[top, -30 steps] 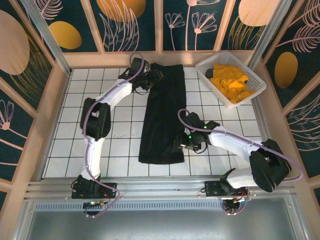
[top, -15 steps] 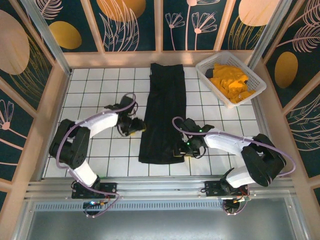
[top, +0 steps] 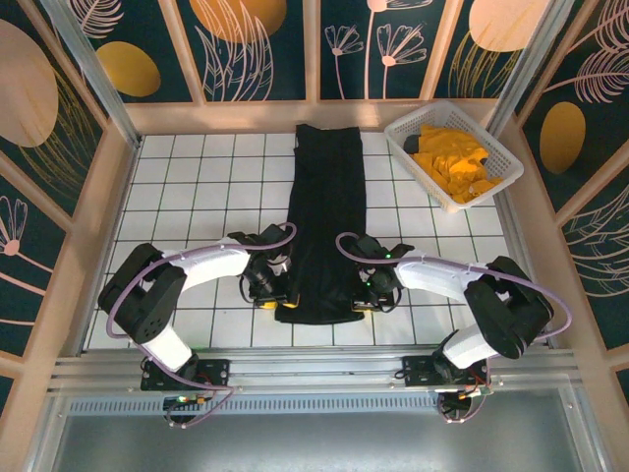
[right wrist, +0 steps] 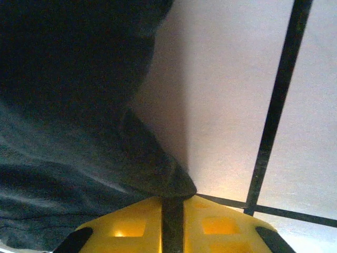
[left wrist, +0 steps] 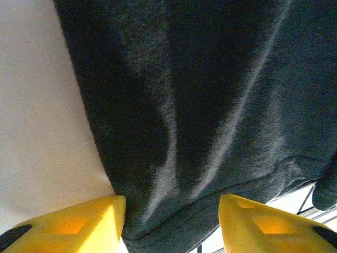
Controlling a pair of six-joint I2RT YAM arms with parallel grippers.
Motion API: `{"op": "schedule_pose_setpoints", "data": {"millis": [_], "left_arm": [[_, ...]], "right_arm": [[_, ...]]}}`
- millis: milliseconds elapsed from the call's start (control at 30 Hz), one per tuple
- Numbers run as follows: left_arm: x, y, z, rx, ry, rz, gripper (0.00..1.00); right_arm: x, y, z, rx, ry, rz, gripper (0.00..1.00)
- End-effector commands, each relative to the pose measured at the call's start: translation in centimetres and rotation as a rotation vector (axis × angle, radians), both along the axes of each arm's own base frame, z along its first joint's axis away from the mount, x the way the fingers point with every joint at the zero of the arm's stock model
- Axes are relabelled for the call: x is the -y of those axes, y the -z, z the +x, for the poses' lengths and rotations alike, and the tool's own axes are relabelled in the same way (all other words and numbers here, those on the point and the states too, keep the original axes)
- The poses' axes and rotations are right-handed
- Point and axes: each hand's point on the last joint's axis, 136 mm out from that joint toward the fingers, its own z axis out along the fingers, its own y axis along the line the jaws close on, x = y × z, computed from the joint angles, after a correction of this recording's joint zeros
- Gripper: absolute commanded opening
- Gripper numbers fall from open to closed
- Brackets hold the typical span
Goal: Fold and stack the t-shirts
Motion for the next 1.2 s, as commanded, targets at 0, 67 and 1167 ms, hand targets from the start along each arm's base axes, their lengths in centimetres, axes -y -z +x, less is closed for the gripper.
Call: {"op": "schedule_pose_setpoints", "data": {"millis": [0, 67, 1167], "left_arm": [[-2.3, 1.3, -0.9, -0.02, 0.028, 0.128, 0.51], [-2.1, 1.1, -1.0, -0.024, 0.028, 0.114, 0.49], [3.5, -8.1, 5.6, 0.198, -0.17, -0.274, 0.0]], "right_arm": [[-1.4, 0.3, -1.0, -0.041, -0.008, 0.046, 0.1], [-1.4, 0.2, -1.1, -0.042, -0.003, 0.049, 0.06], [-0.4, -8.6, 7.0, 0.106, 0.176, 0.125, 0.0]]}}
